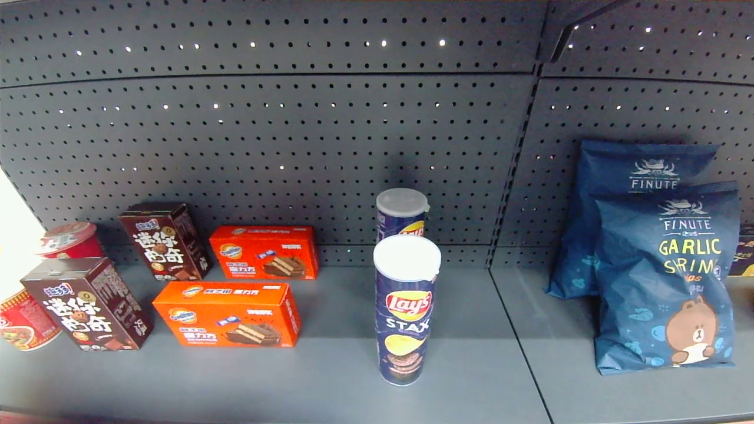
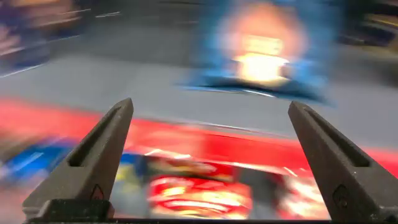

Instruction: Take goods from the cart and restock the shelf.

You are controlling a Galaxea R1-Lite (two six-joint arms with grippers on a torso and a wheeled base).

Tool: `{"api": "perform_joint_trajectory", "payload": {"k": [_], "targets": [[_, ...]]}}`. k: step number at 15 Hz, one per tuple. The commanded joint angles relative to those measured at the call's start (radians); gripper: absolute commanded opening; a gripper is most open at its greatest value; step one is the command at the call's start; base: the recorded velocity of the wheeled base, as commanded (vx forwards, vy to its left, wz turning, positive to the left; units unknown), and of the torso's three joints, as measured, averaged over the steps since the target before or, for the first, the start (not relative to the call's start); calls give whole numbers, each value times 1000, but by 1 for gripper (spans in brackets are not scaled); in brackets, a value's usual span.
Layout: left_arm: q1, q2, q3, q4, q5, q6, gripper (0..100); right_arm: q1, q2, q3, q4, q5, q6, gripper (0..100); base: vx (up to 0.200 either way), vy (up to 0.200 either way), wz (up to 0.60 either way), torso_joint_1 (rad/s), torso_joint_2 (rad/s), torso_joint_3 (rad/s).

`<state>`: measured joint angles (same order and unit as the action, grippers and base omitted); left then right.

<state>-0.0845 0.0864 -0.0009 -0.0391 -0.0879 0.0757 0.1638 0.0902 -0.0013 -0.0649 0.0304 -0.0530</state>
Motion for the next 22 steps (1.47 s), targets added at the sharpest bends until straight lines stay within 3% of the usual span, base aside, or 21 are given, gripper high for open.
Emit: {"api": "perform_joint_trajectory", "payload": {"k": [1,3,4,7,9,10,11,13,14,15,16,22], "targets": [[0,4,1,1,-3,-8,100,0,5,-9,28,40,-15,100,0,0,0,0,0,0],[0,4,1,27,40,-8,100,-3,5,-20,54,3,53,100,0,0,0,0,0,0],[0,4,-1,48,60,-17,100,-1,5,-19,50,-80,62,100,0,0,0,0,0,0],[0,4,1,41,63,-36,100,-1,5,-8,14,-104,58,100,0,0,0,0,0,0],[-1,4,1,41,60,-34,100,0,5,-6,14,-32,67,100,0,0,0,0,0,0],[-1,4,1,42,59,-33,100,-1,5,-3,7,120,76,100,0,0,0,0,0,0],[-1,4,1,42,59,-34,100,-3,5,1,2,155,85,100,0,0,0,0,0,0],[-1,6,1,42,60,-39,100,-98,8,1,7,108,84,100,0,0,0,0,0,0],[-1,6,1,42,60,-39,100,-257,9,1,8,95,84,100,0,0,0,0,0,0],[-1,4,1,42,60,-37,100,-314,6,1,7,125,79,100,0,0,0,0,0,0],[-1,4,1,42,60,-36,100,-303,5,1,5,175,73,100,0,0,0,0,0,0],[-1,4,1,41,60,-31,100,-303,5,1,5,171,82,100,0,0,0,0,0,0]]}}
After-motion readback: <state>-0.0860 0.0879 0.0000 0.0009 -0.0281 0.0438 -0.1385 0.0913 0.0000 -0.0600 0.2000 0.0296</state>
